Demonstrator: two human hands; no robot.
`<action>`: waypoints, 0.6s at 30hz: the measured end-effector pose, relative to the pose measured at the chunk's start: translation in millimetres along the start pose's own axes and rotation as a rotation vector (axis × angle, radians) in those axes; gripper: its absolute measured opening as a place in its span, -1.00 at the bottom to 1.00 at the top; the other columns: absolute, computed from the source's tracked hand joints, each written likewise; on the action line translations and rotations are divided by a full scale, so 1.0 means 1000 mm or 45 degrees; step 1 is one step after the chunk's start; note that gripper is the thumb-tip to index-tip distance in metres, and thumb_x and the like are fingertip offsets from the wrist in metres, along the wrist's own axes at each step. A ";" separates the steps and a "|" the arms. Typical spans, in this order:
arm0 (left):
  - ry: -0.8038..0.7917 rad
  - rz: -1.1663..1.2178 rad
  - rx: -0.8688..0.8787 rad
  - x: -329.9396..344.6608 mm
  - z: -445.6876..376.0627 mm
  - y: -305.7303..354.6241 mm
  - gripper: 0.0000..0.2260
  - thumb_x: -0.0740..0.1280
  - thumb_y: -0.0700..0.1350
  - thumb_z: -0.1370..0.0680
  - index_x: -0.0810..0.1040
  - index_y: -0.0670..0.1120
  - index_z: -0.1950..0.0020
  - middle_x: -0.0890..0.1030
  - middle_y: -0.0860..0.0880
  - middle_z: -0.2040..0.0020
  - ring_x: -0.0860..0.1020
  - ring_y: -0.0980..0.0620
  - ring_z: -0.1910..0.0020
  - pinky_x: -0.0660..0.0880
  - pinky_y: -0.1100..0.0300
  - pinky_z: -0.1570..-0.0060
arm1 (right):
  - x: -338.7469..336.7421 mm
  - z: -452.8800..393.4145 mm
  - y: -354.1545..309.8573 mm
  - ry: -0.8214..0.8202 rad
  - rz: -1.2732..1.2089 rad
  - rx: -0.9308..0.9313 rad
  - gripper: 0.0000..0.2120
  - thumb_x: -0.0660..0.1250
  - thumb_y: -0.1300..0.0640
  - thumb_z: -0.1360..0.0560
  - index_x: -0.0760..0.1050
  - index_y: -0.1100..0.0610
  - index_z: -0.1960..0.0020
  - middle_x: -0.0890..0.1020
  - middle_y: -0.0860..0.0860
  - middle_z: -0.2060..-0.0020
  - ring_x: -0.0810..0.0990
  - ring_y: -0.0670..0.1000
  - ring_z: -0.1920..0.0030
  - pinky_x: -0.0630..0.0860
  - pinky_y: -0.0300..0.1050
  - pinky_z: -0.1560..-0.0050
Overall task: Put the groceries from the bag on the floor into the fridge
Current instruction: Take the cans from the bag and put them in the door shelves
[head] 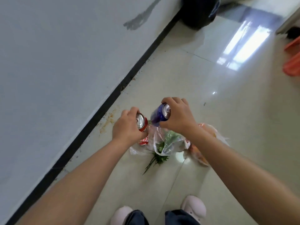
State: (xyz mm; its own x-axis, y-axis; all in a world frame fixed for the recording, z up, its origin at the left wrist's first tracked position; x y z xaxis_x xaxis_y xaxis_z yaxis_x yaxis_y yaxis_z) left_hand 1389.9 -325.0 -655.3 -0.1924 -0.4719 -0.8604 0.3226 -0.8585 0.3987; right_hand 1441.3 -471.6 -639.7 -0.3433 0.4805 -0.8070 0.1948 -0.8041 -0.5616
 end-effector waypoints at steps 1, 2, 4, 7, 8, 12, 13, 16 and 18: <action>0.010 0.002 0.035 -0.028 0.009 0.025 -0.38 0.53 0.07 -0.32 0.32 -0.04 -0.25 0.45 -0.08 -0.15 0.52 -0.08 -0.05 0.51 0.09 0.00 | -0.035 0.010 -0.010 0.053 -0.034 0.021 -0.38 0.48 0.08 -0.30 0.36 0.10 -0.30 0.45 0.08 -0.24 0.30 0.13 -0.24 0.27 -0.18 -0.15; 0.024 0.005 0.081 -0.057 0.017 0.051 -0.38 0.53 0.07 -0.32 0.32 -0.05 -0.25 0.45 -0.08 -0.15 0.52 -0.08 -0.04 0.51 0.10 0.02 | -0.071 0.021 -0.019 0.110 -0.070 0.042 -0.40 0.48 0.11 -0.29 0.37 0.12 -0.29 0.46 0.08 -0.24 0.30 0.13 -0.24 0.24 -0.22 -0.11; 0.052 0.019 0.190 -0.112 0.036 0.108 -0.40 0.52 0.06 -0.33 0.32 -0.04 -0.24 0.44 -0.08 -0.15 0.51 -0.07 -0.04 0.49 0.14 0.05 | -0.146 0.046 -0.037 0.211 -0.121 0.081 -0.42 0.47 0.14 -0.29 0.39 0.14 -0.28 0.47 0.09 -0.22 0.30 0.12 -0.24 0.20 -0.28 -0.07; 0.056 0.030 0.352 -0.187 0.067 0.197 -0.41 0.50 0.03 -0.35 0.31 -0.04 -0.27 0.44 -0.09 -0.18 0.50 -0.06 -0.05 0.48 0.16 0.03 | -0.257 0.088 -0.059 0.347 -0.122 0.140 -0.36 0.48 0.15 -0.28 0.35 0.14 -0.32 0.46 0.08 -0.25 0.29 0.10 -0.26 0.19 -0.31 -0.08; 0.054 0.035 0.407 -0.208 0.078 0.226 -0.41 0.50 0.02 -0.35 0.31 -0.04 -0.28 0.44 -0.09 -0.18 0.48 -0.04 -0.03 0.47 0.17 0.03 | -0.293 0.103 -0.065 0.395 -0.112 0.162 -0.33 0.49 0.15 -0.28 0.33 0.14 -0.34 0.45 0.08 -0.26 0.29 0.09 -0.27 0.18 -0.32 -0.08; 0.040 0.101 0.661 -0.276 0.132 0.338 -0.37 0.51 -0.01 -0.33 0.32 -0.03 -0.31 0.45 -0.09 -0.20 0.46 -0.01 -0.06 0.40 0.24 0.05 | -0.424 0.180 -0.078 0.633 -0.056 0.261 -0.25 0.51 0.15 -0.25 0.30 0.13 -0.38 0.45 0.08 -0.28 0.30 0.09 -0.29 0.17 -0.30 -0.09; 0.037 0.124 0.720 -0.288 0.148 0.365 -0.36 0.52 -0.02 -0.32 0.33 -0.04 -0.32 0.45 -0.09 -0.20 0.47 -0.04 -0.10 0.38 0.24 0.05 | -0.453 0.203 -0.078 0.696 -0.037 0.291 -0.25 0.51 0.16 -0.25 0.30 0.14 -0.38 0.46 0.08 -0.28 0.31 0.09 -0.28 0.19 -0.28 -0.11; 0.037 0.200 0.895 -0.314 0.195 0.443 -0.35 0.53 -0.04 -0.30 0.35 -0.04 -0.31 0.46 -0.09 -0.19 0.47 -0.04 -0.11 0.37 0.22 0.04 | -0.533 0.276 -0.071 0.903 0.027 0.369 -0.28 0.51 0.19 -0.23 0.36 0.18 -0.34 0.49 0.10 -0.25 0.38 0.13 -0.25 0.26 -0.20 -0.17; 0.049 0.249 1.015 -0.324 0.228 0.494 -0.36 0.53 -0.05 -0.29 0.37 -0.04 -0.30 0.48 -0.08 -0.20 0.42 0.02 -0.03 0.34 0.24 0.03 | -0.578 0.326 -0.063 1.049 0.041 0.414 -0.36 0.52 0.22 -0.20 0.43 0.21 -0.25 0.54 0.13 -0.16 0.44 0.15 -0.17 0.27 -0.23 -0.11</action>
State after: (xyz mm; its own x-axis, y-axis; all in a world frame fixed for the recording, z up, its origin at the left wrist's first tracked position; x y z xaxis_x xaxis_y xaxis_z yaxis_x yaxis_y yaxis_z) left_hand 1400.6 -642.3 -107.3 -0.1643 -0.6330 -0.7565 -0.4113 -0.6531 0.6358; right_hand 1328.3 -813.0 -78.3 0.4530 0.4546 -0.7669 -0.1209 -0.8210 -0.5580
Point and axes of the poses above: each hand's wrist, its own z-axis away from the middle knuckle, its own x-axis out of the palm, y = z × x, the point moved 3 cm from there along -z, towards the middle knuckle
